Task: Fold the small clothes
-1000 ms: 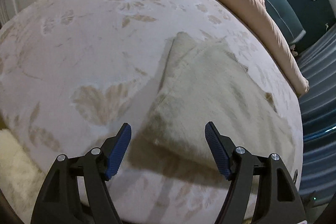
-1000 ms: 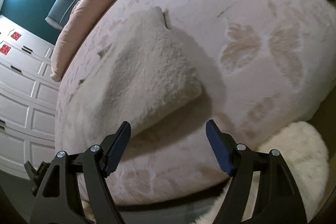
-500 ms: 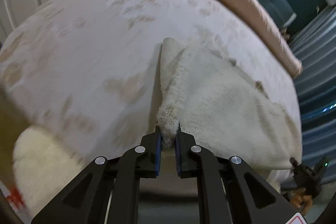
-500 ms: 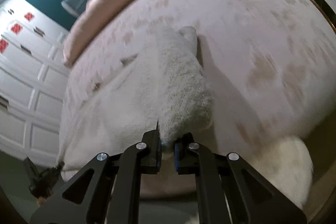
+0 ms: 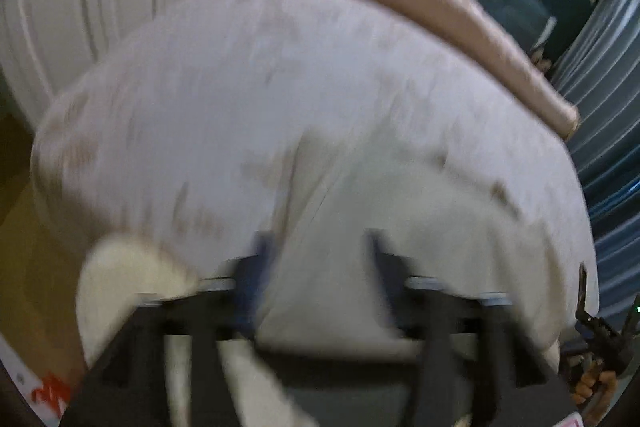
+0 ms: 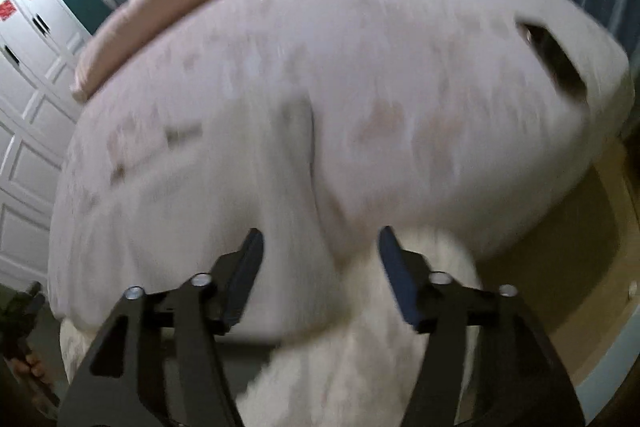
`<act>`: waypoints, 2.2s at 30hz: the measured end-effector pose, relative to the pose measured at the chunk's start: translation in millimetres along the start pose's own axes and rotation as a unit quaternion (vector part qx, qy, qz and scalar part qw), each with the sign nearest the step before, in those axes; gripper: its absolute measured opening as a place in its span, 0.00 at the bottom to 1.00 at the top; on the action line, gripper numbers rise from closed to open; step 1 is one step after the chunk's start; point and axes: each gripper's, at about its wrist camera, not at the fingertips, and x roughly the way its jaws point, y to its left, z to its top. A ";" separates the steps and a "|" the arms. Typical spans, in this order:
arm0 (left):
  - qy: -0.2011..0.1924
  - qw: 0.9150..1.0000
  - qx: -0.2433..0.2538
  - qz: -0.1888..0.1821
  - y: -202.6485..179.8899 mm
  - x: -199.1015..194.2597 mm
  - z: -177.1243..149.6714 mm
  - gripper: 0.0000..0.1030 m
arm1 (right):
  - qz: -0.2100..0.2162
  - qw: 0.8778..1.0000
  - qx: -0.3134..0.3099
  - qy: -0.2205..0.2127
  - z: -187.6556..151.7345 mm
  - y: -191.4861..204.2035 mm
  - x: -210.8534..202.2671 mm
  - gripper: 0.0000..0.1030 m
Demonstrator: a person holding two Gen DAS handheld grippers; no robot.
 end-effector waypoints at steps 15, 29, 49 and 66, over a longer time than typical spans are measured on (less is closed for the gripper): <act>0.083 0.995 -0.031 -0.051 -22.1 146.6 57.1 0.07 | 0.060 0.998 -0.010 0.013 68.3 52.7 101.8 0.13; 0.060 0.998 -0.002 0.035 -12.6 151.9 42.2 0.11 | 0.028 1.000 0.005 0.005 61.2 30.7 112.8 0.24; 0.136 0.980 0.140 0.042 -57.8 94.5 -70.0 0.19 | 0.056 0.983 -0.146 0.093 -63.8 109.2 85.6 0.23; 0.129 0.980 0.126 0.087 -33.6 94.6 -77.4 0.10 | -0.001 0.988 -0.118 0.104 -55.0 94.3 87.6 0.20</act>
